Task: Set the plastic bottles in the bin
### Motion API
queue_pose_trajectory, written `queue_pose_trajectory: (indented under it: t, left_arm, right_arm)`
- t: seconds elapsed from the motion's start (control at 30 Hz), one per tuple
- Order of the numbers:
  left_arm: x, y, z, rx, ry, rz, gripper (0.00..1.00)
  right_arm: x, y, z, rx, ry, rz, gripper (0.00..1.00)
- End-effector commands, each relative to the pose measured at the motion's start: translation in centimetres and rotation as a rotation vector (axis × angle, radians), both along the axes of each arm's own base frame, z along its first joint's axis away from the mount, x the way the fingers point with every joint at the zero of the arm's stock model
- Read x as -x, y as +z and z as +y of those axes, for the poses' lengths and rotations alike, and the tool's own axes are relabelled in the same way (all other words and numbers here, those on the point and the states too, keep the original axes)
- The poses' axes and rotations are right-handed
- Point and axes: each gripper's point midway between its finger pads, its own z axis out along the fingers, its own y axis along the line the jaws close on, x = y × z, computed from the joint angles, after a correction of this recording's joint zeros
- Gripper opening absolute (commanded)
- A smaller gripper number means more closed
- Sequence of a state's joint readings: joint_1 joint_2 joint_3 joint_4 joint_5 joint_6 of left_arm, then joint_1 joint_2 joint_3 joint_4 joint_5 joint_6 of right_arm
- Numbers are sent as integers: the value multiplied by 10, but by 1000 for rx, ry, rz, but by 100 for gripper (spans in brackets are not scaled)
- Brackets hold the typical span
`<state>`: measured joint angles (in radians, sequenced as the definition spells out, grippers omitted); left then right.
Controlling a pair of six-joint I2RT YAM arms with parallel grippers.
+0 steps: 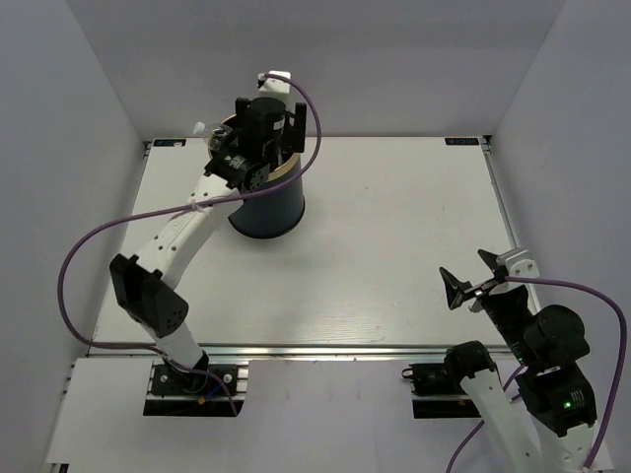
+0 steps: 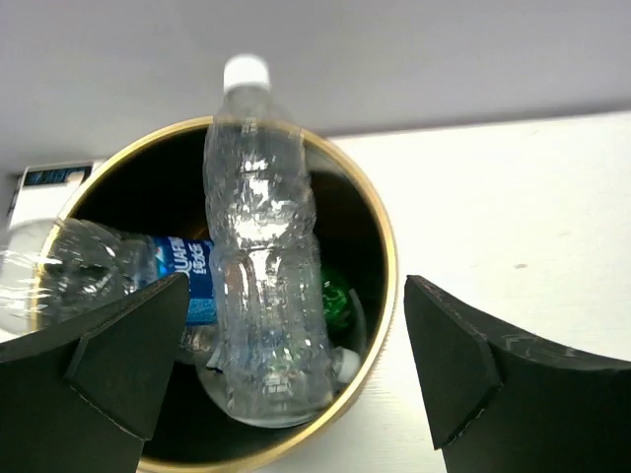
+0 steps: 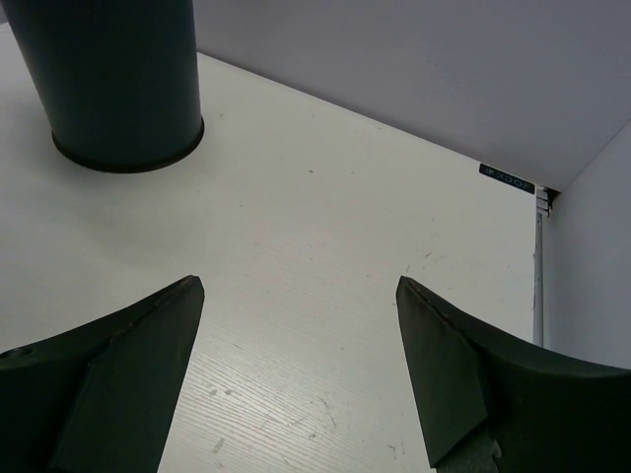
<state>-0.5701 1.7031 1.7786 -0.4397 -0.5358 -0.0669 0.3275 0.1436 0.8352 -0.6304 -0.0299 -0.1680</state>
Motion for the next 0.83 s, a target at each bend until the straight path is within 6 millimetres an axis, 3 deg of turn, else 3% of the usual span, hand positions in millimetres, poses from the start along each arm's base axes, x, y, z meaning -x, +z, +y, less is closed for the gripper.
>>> queue_pose_trajectory:
  t: [0.0, 0.07, 0.1, 0.2, 0.3, 0.37, 0.4, 0.43, 0.47, 0.5, 0.6, 0.63, 0.7, 0.77, 0.8]
  left_arm:
    - [40, 94, -1, 155, -105, -156, 100]
    - [56, 108, -8, 194, -186, -163, 100]
    - [71, 127, -6, 222, -230, -198, 100]
    - [111, 116, -47, 252, -551, -140, 100]
    - [161, 90, -78, 286, -837, -61, 100]
    - [186, 66, -84, 298, -937, -19, 100]
    - [199, 37, -89, 300, -990, 46, 100]
    - [206, 31, -87, 289, -1010, 40, 100]
    - [220, 37, -80, 284, -1019, -3, 100]
    - [224, 16, -76, 259, -1021, 18, 100]
    - [241, 1, -56, 225, -1002, -16, 100]
    - [243, -3, -52, 211, -994, -26, 100]
    - [249, -14, -47, 196, -996, -22, 100]
    - [252, -14, -40, 187, -983, -52, 100]
    - [253, -25, -39, 173, -984, -38, 100]
  right_arm:
    - [-2, 4, 6, 8, 33, -26, 85]
    - [-3, 3, 10, 16, 55, -28, 86]
    - [-4, 1, 15, 23, 79, -17, 86]
    - [-9, -7, 32, 49, 166, 34, 88]
    - [-22, -13, 39, 55, 180, 87, 88]
    - [-34, -15, 44, 39, 181, 127, 89]
    - [-36, -15, 45, 25, 178, 142, 90]
    - [-43, -19, 47, 25, 173, 182, 90]
    - [-45, -21, 48, 6, 164, 204, 90]
    - [-48, -23, 52, -3, 175, 225, 90]
    - [-51, -23, 52, -31, 160, 232, 90]
    - [-49, -30, 54, -33, 174, 247, 90]
    - [-46, -25, 55, -28, 195, 204, 90]
    - [-45, -29, 54, -32, 191, 179, 90]
    - [-46, -30, 54, -27, 193, 176, 90]
